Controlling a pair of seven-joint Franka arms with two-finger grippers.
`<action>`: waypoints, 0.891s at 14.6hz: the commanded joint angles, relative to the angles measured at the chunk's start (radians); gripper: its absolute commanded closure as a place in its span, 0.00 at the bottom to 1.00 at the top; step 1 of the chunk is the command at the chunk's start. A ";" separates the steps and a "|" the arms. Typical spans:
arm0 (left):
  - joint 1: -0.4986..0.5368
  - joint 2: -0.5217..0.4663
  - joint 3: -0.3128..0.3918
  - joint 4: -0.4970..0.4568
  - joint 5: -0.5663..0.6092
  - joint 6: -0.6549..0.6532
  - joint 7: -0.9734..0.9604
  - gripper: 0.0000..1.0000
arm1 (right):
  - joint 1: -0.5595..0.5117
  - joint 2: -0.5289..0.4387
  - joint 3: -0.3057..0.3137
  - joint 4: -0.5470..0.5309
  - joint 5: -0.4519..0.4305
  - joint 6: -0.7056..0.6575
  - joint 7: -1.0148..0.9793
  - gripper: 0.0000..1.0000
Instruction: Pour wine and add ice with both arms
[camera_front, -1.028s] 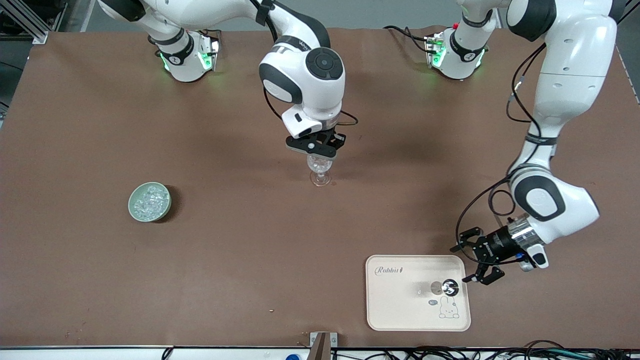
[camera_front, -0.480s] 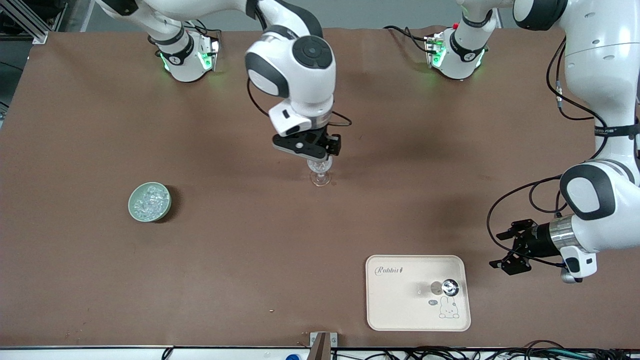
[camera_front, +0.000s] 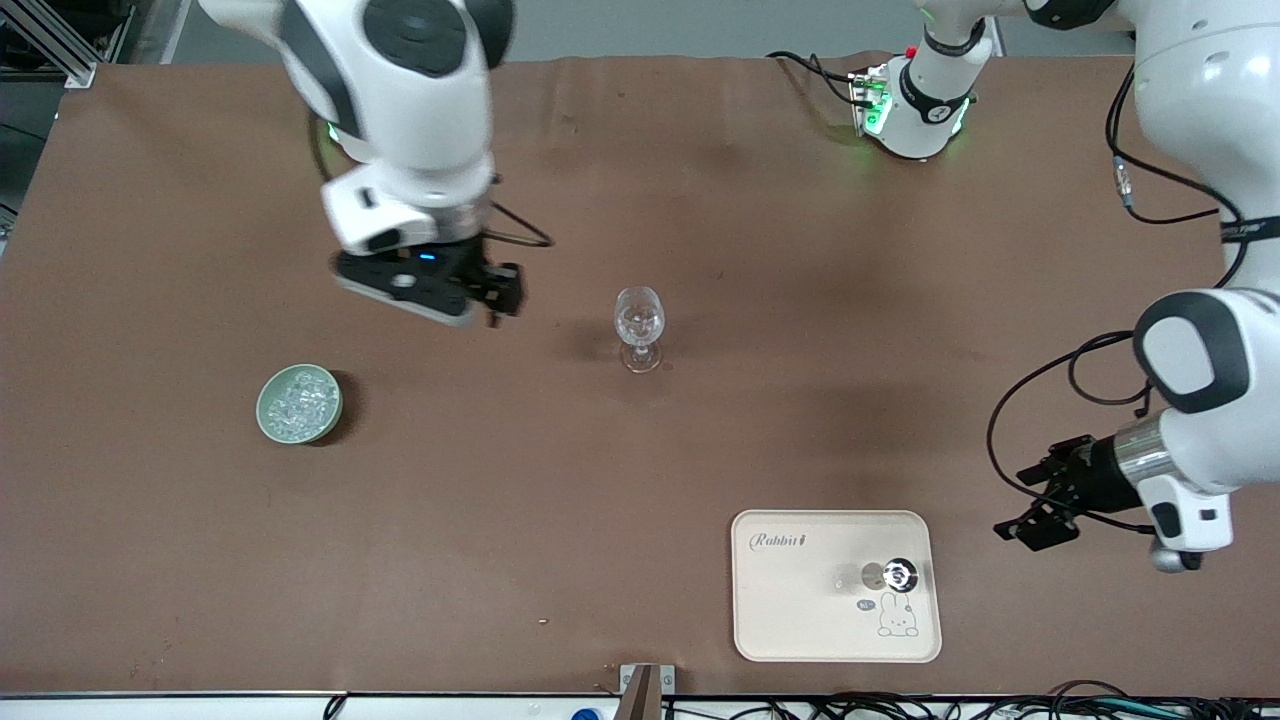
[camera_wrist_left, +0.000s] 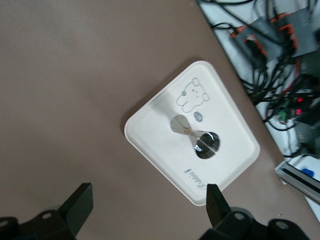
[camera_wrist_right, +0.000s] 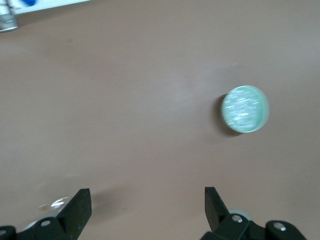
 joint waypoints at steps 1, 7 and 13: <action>-0.002 -0.099 -0.003 -0.028 0.045 -0.072 0.083 0.00 | -0.078 -0.085 -0.032 -0.041 0.036 -0.039 -0.122 0.00; -0.019 -0.307 -0.001 -0.113 0.235 -0.188 0.392 0.00 | -0.075 -0.176 -0.417 -0.065 0.196 -0.041 -0.576 0.00; -0.021 -0.570 -0.069 -0.352 0.353 -0.188 0.506 0.01 | -0.141 -0.216 -0.577 -0.126 0.268 0.000 -0.831 0.00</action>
